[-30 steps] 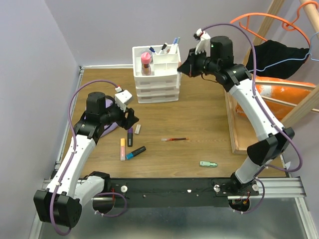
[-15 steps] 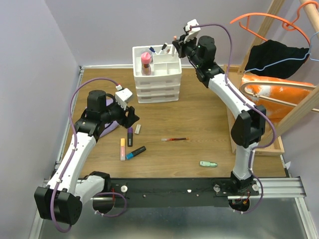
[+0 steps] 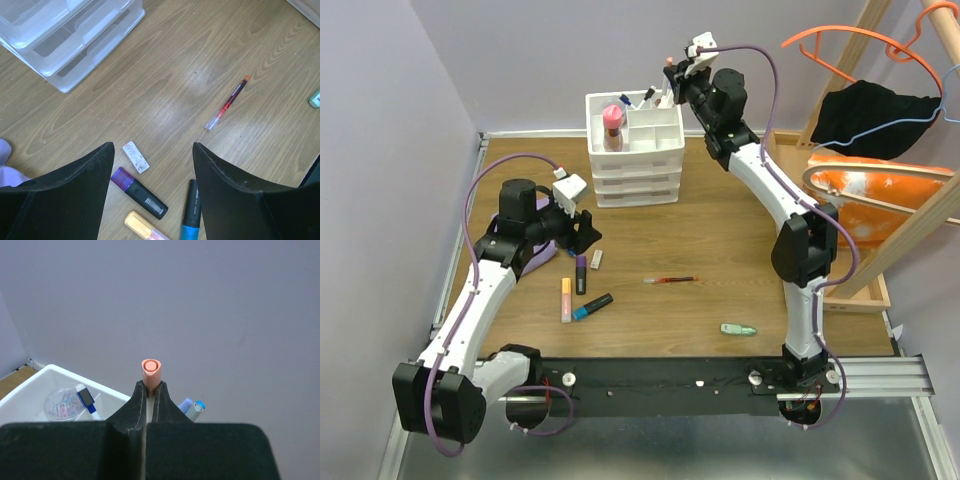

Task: Sort the stationery into containers
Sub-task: Pick up the pen from the center of the board, then place the pen in the storage box.

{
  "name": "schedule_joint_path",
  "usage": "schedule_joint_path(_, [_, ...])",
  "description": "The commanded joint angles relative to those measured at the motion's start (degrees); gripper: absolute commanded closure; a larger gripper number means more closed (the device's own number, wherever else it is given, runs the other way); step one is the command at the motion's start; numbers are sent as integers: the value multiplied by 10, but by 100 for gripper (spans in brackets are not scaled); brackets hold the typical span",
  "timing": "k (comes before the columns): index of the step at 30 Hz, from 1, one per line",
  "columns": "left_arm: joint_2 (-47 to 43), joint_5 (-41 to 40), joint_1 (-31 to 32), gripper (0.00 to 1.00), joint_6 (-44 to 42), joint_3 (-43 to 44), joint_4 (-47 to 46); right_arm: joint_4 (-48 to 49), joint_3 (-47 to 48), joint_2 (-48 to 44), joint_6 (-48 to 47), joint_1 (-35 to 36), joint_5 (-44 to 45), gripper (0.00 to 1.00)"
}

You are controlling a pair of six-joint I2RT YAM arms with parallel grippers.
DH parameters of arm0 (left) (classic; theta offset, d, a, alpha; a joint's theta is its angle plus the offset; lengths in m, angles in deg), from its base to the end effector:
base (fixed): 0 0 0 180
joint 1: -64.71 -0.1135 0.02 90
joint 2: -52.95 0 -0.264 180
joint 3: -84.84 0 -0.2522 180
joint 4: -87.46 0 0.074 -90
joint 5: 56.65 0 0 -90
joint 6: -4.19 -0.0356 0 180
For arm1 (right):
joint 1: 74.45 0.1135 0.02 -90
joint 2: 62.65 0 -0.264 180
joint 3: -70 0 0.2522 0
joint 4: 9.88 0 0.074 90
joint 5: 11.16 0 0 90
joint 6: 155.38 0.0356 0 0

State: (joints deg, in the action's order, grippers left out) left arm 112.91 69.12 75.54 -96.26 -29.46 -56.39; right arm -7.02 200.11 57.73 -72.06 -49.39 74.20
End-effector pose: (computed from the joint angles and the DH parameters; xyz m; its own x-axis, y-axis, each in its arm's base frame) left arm 0.2195 -0.0632 0.3152 -0.3715 0.2209 -0.9018 0.7270 0.6733 -0.1345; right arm 0.4598 0.2182 0.4077 0.2535 -0.0094 -0.9673 -0.4674 0.8743 -0.1310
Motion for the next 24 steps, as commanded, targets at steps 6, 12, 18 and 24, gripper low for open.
schedule_joint_path(6, [14, 13, -3, 27, 13, 1, -28, -46, -29, 14, 1, 5, 13, 99])
schedule_joint_path(12, [13, 15, -3, 27, 17, -1, -31, -79, -47, 7, 3, 10, 20, 99])
schedule_joint_path(18, [2, 25, -3, 27, 10, -5, -26, -98, -52, -8, 13, 17, 26, 88])
schedule_joint_path(24, [-13, 38, 29, 25, -71, 3, 22, -133, -71, -71, 33, 23, 37, 59])
